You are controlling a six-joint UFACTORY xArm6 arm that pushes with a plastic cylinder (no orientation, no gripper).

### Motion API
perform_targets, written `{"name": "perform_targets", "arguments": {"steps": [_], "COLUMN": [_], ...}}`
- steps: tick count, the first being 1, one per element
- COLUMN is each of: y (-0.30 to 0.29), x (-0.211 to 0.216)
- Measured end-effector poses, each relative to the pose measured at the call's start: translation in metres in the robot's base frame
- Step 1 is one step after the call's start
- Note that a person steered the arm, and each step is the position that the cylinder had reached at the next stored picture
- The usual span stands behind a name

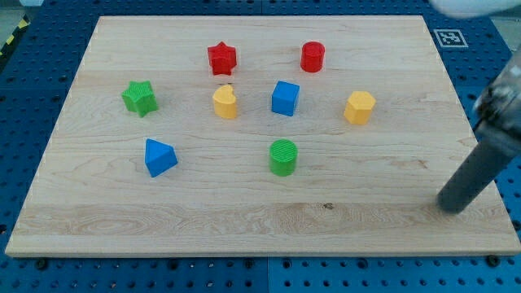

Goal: Push the green star towards the red star

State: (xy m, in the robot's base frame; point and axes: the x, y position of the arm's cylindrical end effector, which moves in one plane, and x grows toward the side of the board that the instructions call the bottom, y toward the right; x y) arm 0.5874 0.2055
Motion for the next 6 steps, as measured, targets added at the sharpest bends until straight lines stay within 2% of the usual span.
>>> {"name": "perform_targets", "arguments": {"steps": [1, 2, 4, 5, 6], "y": [-0.078, -0.149, -0.337, -0.379, -0.383], "x": [0.031, 0.031, 0.018, -0.038, -0.056]}}
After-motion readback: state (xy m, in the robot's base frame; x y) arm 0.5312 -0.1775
